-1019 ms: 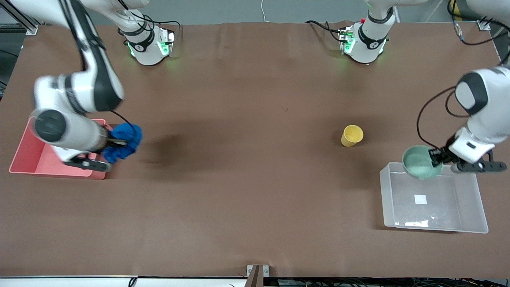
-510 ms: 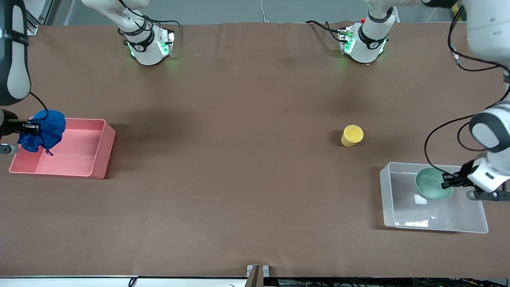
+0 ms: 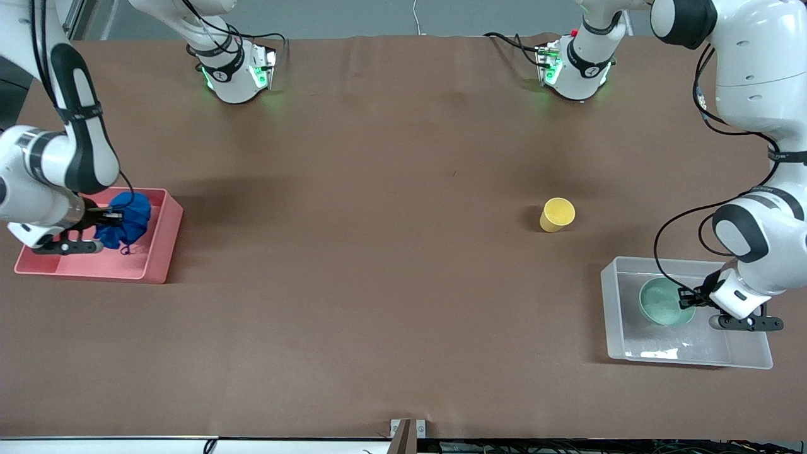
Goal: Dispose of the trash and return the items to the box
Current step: 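Release the cloth in the bin while the left gripper releases the bowl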
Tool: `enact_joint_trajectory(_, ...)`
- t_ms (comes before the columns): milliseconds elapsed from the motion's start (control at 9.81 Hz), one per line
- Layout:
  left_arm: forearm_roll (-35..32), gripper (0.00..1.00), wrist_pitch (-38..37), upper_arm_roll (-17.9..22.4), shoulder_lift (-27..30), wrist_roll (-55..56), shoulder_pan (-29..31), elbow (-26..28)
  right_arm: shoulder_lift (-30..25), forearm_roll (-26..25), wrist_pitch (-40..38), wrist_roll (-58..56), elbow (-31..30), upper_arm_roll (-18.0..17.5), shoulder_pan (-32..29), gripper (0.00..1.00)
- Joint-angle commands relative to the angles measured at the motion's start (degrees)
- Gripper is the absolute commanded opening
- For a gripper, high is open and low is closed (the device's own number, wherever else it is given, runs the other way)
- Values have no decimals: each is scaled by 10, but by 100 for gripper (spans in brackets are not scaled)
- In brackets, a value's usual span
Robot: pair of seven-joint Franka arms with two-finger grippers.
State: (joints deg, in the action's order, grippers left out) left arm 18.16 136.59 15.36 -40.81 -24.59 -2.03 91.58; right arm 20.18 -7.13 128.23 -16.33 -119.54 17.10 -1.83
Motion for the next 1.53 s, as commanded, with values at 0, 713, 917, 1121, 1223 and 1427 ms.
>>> enact_joint_trajectory(0,12,5,19,-2,-30,3,-5,-9,17,12,26,-11,-1,-1,-6,23)
enact_joint_trajectory(713,-37,97,-28,-29,145,2,-6,45,-105,77,-209,17,181,-3,-7,100)
enact_joint_trajectory(917,-100,99,-120,-52,241,51,-6,72,-144,77,-333,74,270,-32,-9,100)
enact_joint_trajectory(1121,-160,99,-154,-91,373,118,-4,180,-209,67,-386,113,298,-103,-29,100)
enact_joint_trajectory(1223,-164,99,-165,-115,421,156,-3,225,-221,55,-398,131,315,-119,-29,100)
enact_joint_trajectory(1427,-164,99,-172,-139,500,182,-2,316,-219,56,-444,133,360,-128,-34,100)
